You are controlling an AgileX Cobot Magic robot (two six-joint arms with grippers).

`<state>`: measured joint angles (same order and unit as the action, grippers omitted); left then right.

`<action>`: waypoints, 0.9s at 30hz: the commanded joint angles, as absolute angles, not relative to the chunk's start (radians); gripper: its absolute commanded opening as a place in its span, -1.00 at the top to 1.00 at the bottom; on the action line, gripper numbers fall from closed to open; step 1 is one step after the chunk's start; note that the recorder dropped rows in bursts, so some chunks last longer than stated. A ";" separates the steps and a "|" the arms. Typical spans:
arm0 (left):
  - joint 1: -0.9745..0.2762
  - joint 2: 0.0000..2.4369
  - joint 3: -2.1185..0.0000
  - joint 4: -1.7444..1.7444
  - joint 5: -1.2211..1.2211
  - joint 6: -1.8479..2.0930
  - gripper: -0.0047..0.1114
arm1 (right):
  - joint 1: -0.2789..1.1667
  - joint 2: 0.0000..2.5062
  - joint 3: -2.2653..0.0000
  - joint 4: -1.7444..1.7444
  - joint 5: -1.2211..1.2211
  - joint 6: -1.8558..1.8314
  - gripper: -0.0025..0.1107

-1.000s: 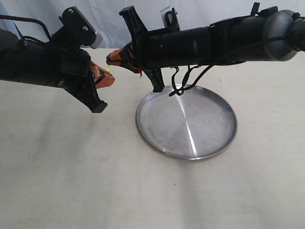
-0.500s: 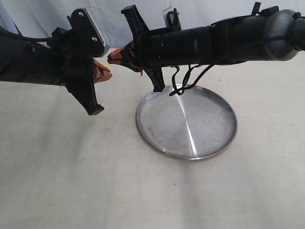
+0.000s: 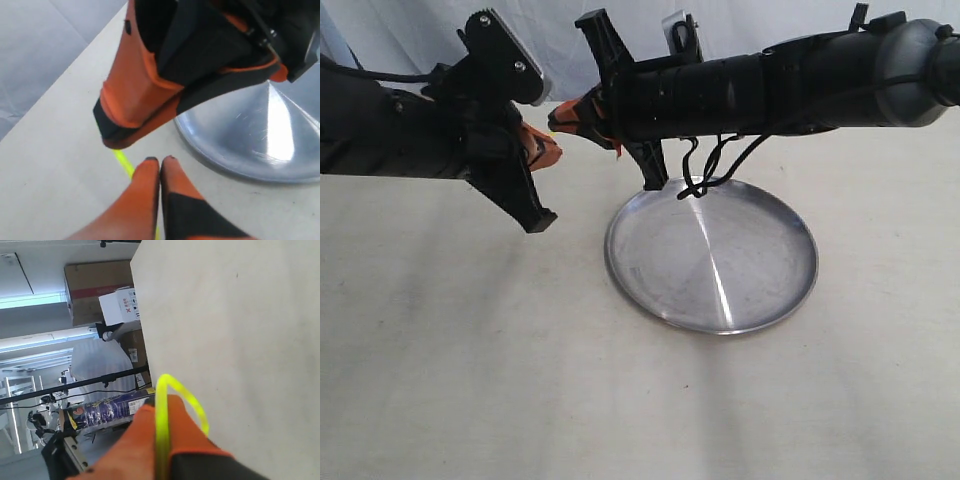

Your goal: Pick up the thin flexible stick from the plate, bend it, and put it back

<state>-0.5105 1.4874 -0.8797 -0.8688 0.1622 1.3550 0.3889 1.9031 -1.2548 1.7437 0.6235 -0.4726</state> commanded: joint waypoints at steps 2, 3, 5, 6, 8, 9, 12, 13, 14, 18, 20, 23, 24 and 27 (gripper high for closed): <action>-0.506 1.490 -0.878 -0.890 0.187 1.302 0.92 | 0.390 1.894 -1.252 1.744 0.621 -0.503 0.96; -0.500 1.490 -0.878 -0.890 0.206 1.295 0.92 | 0.390 1.894 -1.252 1.744 0.613 -0.505 0.96; -0.479 1.490 -0.878 -0.882 0.254 1.276 0.92 | 0.390 1.894 -1.252 1.744 0.584 -0.505 0.96; -0.469 1.490 -0.878 -0.874 0.275 1.263 0.92 | 0.390 1.894 -1.252 1.736 0.565 -0.505 0.96; -0.452 1.490 -0.878 -0.847 0.323 1.223 0.89 | 0.390 1.894 -1.252 1.707 0.537 -0.501 0.96; -0.448 1.490 -0.878 -0.827 0.344 1.201 0.85 | 0.390 1.894 -1.252 1.701 0.524 -0.498 0.96; -0.446 1.490 -0.878 -0.755 0.390 1.133 0.68 | 0.390 1.894 -1.252 1.696 0.487 -0.498 0.96; -0.446 1.490 -0.878 -0.734 0.410 1.119 0.61 | 0.388 1.894 -1.252 1.690 0.476 -0.498 0.96; -0.446 1.490 -0.878 -0.729 0.431 1.115 0.52 | 0.385 1.894 -1.252 1.677 0.460 -0.498 0.96; -0.446 1.490 -0.878 -0.729 0.483 1.115 0.14 | 0.377 1.894 -1.252 1.619 0.406 -0.498 0.96; -0.446 1.490 -0.878 -0.727 0.494 1.115 0.00 | 0.369 1.894 -1.252 1.594 0.404 -0.498 0.96; -0.446 1.490 -0.878 -0.709 0.495 1.095 -0.06 | 0.344 1.894 -1.252 1.552 0.401 -0.498 0.96; -0.446 1.490 -0.878 -0.695 0.495 1.087 -0.06 | 0.336 1.894 -1.252 1.535 0.401 -0.495 0.96; -0.446 1.490 -0.878 -0.663 0.491 1.066 -0.06 | 0.289 1.894 -1.252 1.483 0.408 -0.493 0.96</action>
